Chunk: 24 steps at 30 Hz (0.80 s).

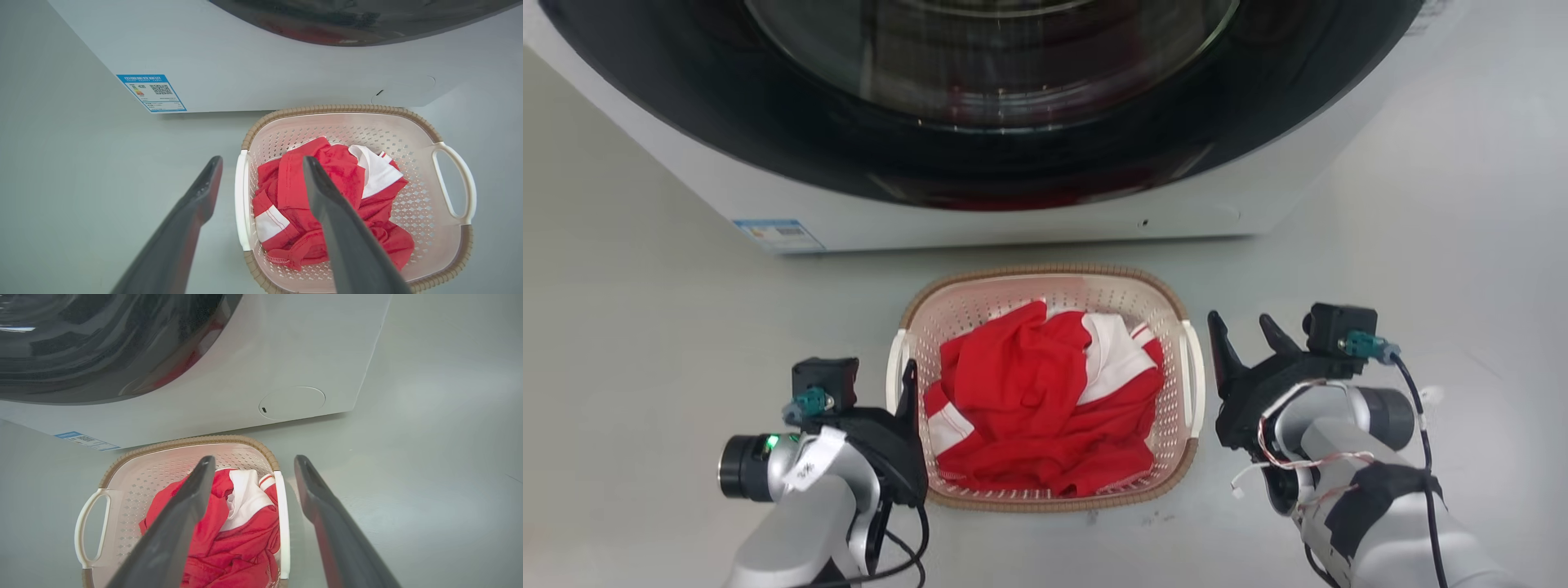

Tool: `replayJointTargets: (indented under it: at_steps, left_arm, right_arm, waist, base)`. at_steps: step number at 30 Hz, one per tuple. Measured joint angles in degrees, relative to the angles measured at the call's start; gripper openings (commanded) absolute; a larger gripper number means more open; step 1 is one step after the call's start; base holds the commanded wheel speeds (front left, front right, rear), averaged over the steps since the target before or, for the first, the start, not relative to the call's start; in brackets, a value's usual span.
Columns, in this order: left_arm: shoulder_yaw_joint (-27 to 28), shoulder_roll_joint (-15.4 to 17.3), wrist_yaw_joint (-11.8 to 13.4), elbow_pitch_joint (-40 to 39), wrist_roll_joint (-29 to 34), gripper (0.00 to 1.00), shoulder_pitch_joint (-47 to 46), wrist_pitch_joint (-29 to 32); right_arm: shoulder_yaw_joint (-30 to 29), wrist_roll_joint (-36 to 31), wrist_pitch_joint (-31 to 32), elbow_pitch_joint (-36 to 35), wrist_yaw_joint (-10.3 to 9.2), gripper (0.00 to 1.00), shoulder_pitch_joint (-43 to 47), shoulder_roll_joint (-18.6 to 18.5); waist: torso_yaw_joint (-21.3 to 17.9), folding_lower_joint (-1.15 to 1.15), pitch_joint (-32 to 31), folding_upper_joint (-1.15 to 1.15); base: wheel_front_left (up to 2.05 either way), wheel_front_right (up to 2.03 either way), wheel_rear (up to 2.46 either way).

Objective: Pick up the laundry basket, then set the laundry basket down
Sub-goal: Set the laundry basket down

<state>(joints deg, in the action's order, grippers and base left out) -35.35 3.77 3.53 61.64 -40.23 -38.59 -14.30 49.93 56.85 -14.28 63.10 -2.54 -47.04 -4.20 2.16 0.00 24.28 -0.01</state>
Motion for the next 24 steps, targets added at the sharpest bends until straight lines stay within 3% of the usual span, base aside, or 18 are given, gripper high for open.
replayJointTargets:
  at_steps: [24]
  left_arm:
    - [6.4,3.2,2.5,-21.2,7.8,1.0,19.9,0.0]
  right_arm:
    - [-10.8,-11.7,0.0,-21.6,-3.36,1.0,21.8,-3.7]
  waist:
    - [-0.4,0.0,-16.2,0.0]
  base:
    - [0.0,0.0,0.0]
